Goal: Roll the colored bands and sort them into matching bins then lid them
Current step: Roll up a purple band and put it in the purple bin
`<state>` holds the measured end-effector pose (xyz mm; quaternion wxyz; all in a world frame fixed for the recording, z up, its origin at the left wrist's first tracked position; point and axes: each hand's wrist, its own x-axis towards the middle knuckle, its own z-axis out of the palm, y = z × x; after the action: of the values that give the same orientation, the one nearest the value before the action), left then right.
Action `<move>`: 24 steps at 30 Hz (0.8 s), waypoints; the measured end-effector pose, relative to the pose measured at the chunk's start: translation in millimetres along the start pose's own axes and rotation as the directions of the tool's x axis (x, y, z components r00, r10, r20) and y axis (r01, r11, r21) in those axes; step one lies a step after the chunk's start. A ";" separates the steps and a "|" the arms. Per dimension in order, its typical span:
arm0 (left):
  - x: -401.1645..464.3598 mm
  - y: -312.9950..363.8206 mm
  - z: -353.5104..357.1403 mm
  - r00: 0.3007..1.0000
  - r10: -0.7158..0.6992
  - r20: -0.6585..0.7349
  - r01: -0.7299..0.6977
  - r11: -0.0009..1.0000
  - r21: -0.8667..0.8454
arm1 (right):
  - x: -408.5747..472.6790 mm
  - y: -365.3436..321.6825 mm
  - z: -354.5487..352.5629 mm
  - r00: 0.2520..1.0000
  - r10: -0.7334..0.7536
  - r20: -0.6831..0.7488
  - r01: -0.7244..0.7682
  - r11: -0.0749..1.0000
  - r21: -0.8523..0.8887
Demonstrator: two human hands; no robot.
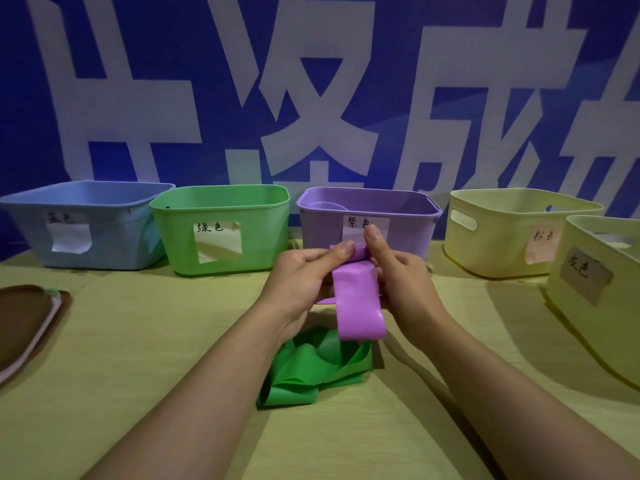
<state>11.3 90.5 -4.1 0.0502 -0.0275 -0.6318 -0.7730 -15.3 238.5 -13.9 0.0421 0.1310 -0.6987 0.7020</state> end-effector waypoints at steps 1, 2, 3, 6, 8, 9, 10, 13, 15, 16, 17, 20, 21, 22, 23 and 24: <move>0.1 0.3 -0.4 1.000 0.016 0.007 -0.016 1.000 0.010 | -0.2 -0.9 0.5 1.000 -0.003 -0.007 0.003 1.000 0.002; -0.3 0.7 -0.4 0.999 0.029 0.015 -0.029 0.999 0.019 | -0.4 -1.5 0.9 1.000 -0.006 -0.013 0.006 1.000 0.001; 0.1 0.1 -0.8 0.999 0.039 0.022 -0.040 0.999 0.027 | -0.4 -1.8 1.0 1.000 -0.009 -0.019 0.009 1.000 -0.003; 0.4 -1.4 -1.1 0.998 0.055 0.028 -0.056 0.998 0.037 | 0.9 -0.8 0.9 0.999 -0.010 -0.041 0.009 1.000 -0.020; 1.2 -2.8 -1.7 0.998 0.067 0.018 -0.068 0.997 0.045 | 0.9 0.3 0.9 0.999 -0.006 -0.048 0.004 1.000 -0.029; 2.1 -3.7 -2.2 0.997 0.071 0.014 -0.072 0.997 0.043 | 1.0 1.2 0.6 0.999 -0.005 -0.045 0.004 0.999 -0.039; 2.4 -4.1 -2.4 0.997 0.072 0.011 -0.073 0.997 0.039 | 1.4 2.1 0.1 0.999 -0.006 -0.041 0.004 0.999 -0.052; 2.9 -4.9 -2.7 0.998 0.063 0.000 -0.063 0.998 0.013 | 4.7 4.8 -2.6 1.000 -0.006 -0.030 0.004 0.997 -0.074; 3.1 -4.7 -3.1 0.999 0.049 -0.002 -0.049 0.999 -0.005 | 7.9 7.3 -4.7 1.000 -0.008 -0.017 0.007 0.998 -0.062; 3.0 -4.5 -3.4 0.999 0.042 -0.002 -0.042 0.999 -0.010 | 8.8 8.3 -5.4 1.000 -0.012 -0.006 0.011 0.999 -0.050; 3.1 -4.4 -3.9 0.999 0.037 -0.002 -0.037 0.999 -0.015 | 9.4 8.9 -6.0 1.000 -0.015 0.006 0.015 0.999 -0.041; 3.9 -4.3 -4.9 1.000 0.024 -0.006 -0.024 0.999 -0.032 | 9.3 10.2 -7.4 0.999 -0.028 0.043 0.030 0.999 -0.035; 4.3 -4.5 -5.1 1.000 0.022 -0.006 -0.022 0.999 -0.039 | 9.0 10.3 -7.8 0.998 -0.033 0.052 0.035 0.999 -0.032; 4.3 -4.3 -5.3 1.000 0.019 -0.004 -0.020 0.999 -0.044 | 9.1 10.6 -8.0 0.998 -0.036 0.058 0.037 0.999 -0.030; 4.7 -4.3 -5.8 1.000 0.016 -0.002 -0.017 0.999 -0.047 | 9.2 10.6 -8.3 0.997 -0.036 0.062 0.038 0.999 -0.031; 5.0 -4.1 -6.3 1.000 0.012 0.001 -0.012 0.999 -0.050 | 9.3 10.9 -8.5 0.997 -0.036 0.065 0.038 0.999 -0.033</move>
<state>6.0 85.0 -8.8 0.0538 -0.0330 -0.6121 -0.7883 -28.0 245.5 -22.1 0.0349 0.1654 -0.7092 0.6844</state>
